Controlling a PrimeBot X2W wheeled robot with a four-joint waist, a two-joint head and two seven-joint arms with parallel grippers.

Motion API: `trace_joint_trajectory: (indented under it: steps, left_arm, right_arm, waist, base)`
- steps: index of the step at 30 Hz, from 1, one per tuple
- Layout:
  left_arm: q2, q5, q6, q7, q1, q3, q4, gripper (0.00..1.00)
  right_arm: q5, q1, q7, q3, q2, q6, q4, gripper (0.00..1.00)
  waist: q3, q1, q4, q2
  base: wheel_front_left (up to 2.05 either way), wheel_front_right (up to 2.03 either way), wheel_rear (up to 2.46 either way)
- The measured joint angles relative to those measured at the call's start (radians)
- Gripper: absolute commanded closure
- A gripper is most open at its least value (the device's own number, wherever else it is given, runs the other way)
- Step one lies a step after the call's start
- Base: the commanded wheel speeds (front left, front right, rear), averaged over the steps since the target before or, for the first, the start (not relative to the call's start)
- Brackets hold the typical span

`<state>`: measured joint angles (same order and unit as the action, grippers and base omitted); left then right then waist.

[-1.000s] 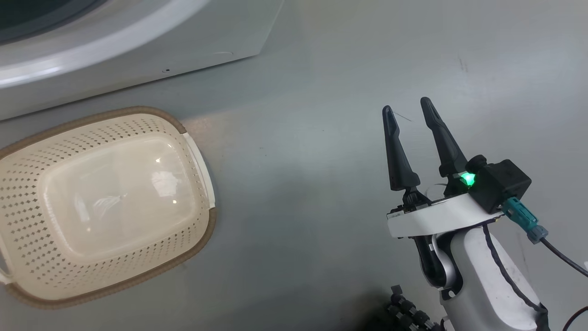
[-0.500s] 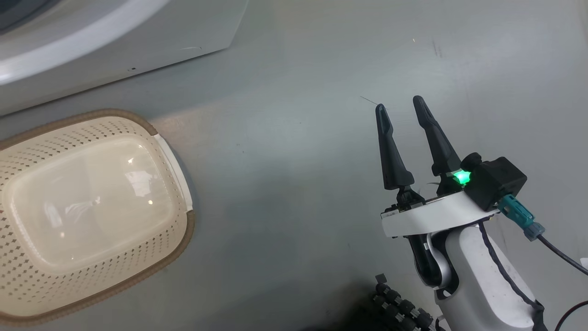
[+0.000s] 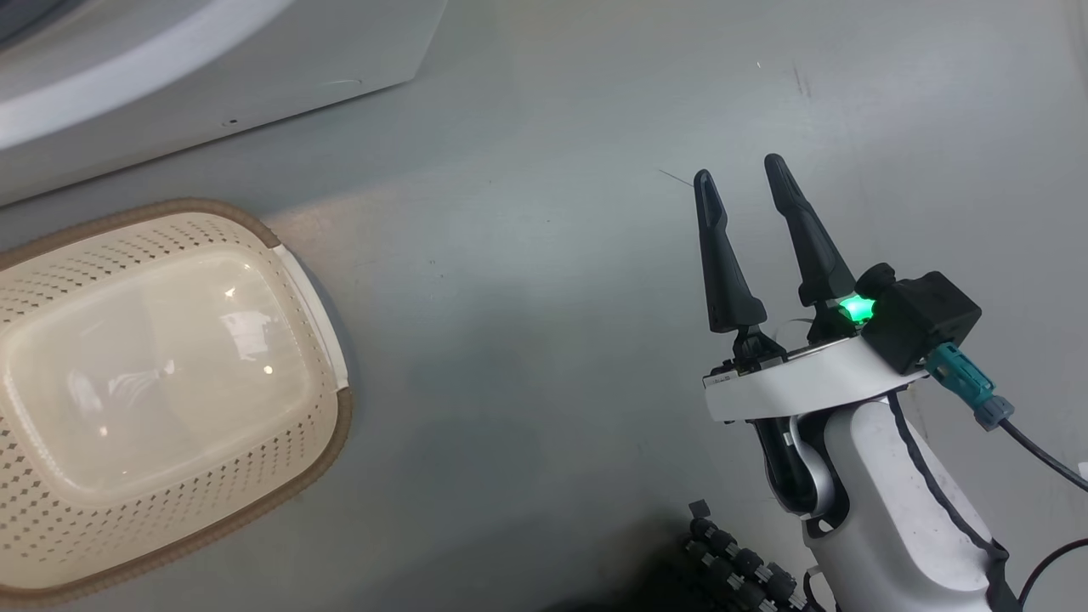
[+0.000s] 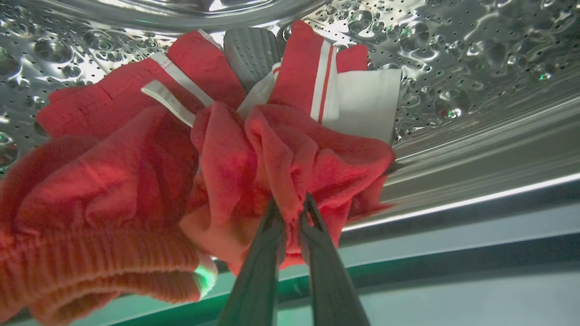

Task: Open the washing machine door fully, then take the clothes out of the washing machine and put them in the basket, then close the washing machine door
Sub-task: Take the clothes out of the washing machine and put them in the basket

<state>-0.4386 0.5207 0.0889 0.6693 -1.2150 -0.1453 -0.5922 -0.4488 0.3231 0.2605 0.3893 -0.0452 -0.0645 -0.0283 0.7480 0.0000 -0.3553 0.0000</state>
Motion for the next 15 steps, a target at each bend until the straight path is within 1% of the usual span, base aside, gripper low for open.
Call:
trace_joint_trajectory:
  steps: [4,7,9,15]
  left_arm:
    - [0.001,0.0,0.002,-0.028,0.0,-0.003,0.006,1.0]
    - [0.008,-0.003,0.005,-0.07,0.0,-0.014,0.014,1.0]
    - [0.015,-0.005,0.01,-0.094,0.0,-0.022,0.023,1.0]
    - [0.022,-0.017,0.014,-0.203,0.018,-0.024,0.055,1.0]
  right_arm:
    - [0.0,0.001,0.0,-0.004,0.0,-0.001,0.002,0.0]
    - [0.001,0.003,0.0,-0.017,0.0,-0.002,0.002,0.0]
    - [0.002,0.003,0.0,-0.024,0.0,-0.009,0.002,0.0]
    - [0.021,0.004,0.0,-0.034,0.0,-0.009,-0.002,0.0]
  waist:
    - [0.001,0.0,0.002,0.0]
    - [-0.001,0.0,0.008,0.0]
    - [-0.003,0.0,0.014,0.0]
    - [-0.014,0.0,0.035,0.0]
  base:
    - [0.0,0.0,0.0]
    - [0.0,0.0,0.0]
    - [0.0,0.0,0.0]
    - [0.0,0.0,0.0]
